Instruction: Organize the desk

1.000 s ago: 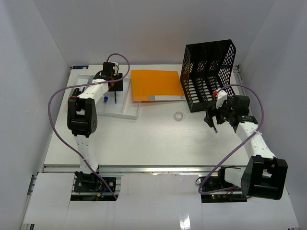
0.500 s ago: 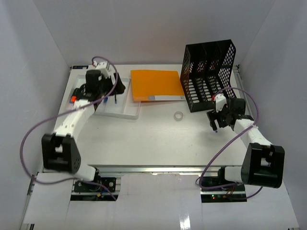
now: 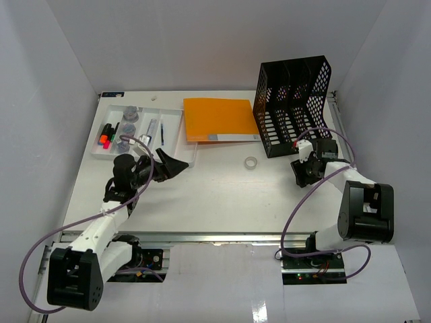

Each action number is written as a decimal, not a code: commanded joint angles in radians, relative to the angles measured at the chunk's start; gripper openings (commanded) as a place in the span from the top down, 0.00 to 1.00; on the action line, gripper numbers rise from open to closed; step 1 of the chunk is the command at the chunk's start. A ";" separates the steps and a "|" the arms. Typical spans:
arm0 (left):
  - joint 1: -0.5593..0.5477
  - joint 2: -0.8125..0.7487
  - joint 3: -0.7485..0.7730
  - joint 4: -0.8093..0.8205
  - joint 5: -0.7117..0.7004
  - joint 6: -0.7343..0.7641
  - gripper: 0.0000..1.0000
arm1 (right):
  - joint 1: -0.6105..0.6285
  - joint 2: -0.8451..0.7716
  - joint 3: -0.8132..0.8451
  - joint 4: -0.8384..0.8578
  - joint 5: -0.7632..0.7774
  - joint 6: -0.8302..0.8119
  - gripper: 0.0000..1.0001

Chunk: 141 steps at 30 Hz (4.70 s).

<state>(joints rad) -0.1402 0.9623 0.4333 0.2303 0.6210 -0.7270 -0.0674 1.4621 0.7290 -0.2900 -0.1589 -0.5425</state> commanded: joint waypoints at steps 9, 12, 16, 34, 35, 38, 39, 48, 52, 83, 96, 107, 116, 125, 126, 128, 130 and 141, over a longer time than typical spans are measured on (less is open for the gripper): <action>-0.030 -0.093 -0.215 0.409 0.085 -0.342 0.02 | 0.015 0.078 0.058 -0.049 -0.002 0.007 0.79; -0.073 -0.060 -0.216 0.442 0.068 -0.343 0.02 | 0.015 0.077 0.058 -0.058 -0.014 0.011 0.86; -0.171 0.022 -0.188 0.478 -0.004 -0.329 0.02 | 0.015 0.069 0.064 -0.084 -0.048 0.013 0.92; -0.602 0.746 0.155 0.874 -0.256 -0.410 0.12 | 0.063 -0.137 0.064 -0.271 -0.603 -0.106 0.92; -0.617 0.797 0.193 0.888 -0.255 -0.423 0.13 | 0.069 -0.134 0.067 -0.270 -0.611 -0.103 0.92; -0.643 0.928 0.286 0.928 -0.243 -0.457 0.18 | 0.125 -0.126 0.079 -0.260 -0.654 -0.086 0.92; -0.650 0.954 0.319 0.937 -0.242 -0.469 0.19 | 0.138 -0.124 0.080 -0.259 -0.662 -0.082 0.92; -0.706 1.091 0.493 0.876 -0.257 -0.467 0.24 | 0.173 -0.131 0.087 -0.234 -0.686 -0.045 0.92; -0.720 1.134 0.550 0.853 -0.266 -0.472 0.39 | 0.188 -0.132 0.088 -0.224 -0.694 -0.030 0.92; -0.604 0.816 0.527 0.179 -0.337 -0.031 1.00 | 0.176 -0.252 0.059 -0.195 -0.608 -0.061 0.02; -0.078 0.676 0.764 -0.527 -0.516 0.478 1.00 | 0.173 -0.289 0.044 -0.195 -0.590 -0.079 0.03; -0.001 1.010 1.091 -0.655 -0.681 0.610 0.95 | 0.173 -0.288 0.035 -0.195 -0.580 -0.085 0.03; -0.001 1.008 1.137 -0.694 -0.674 0.621 0.26 | 0.173 -0.283 0.022 -0.176 -0.581 -0.086 0.03; 0.002 0.795 1.040 -0.659 -0.559 0.592 0.06 | 0.233 -0.290 -0.016 -0.144 -0.586 -0.131 0.03; 0.004 0.734 0.979 -0.626 -0.543 0.585 0.04 | 0.262 -0.296 -0.017 -0.126 -0.573 -0.129 0.03; 0.013 0.647 0.888 -0.546 -0.509 0.548 0.02 | 0.300 -0.300 -0.015 -0.093 -0.495 -0.096 0.04; 0.033 0.494 0.717 -0.464 -0.416 0.503 0.02 | 0.367 -0.284 0.008 -0.053 -0.422 -0.071 0.07; 0.060 -0.004 0.273 -0.336 -0.273 0.478 0.02 | 0.577 0.062 0.273 0.096 0.080 0.229 0.10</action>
<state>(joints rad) -0.0870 1.0814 0.7711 -0.1442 0.3191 -0.2545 0.4634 1.4065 0.8802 -0.2819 -0.3153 -0.4591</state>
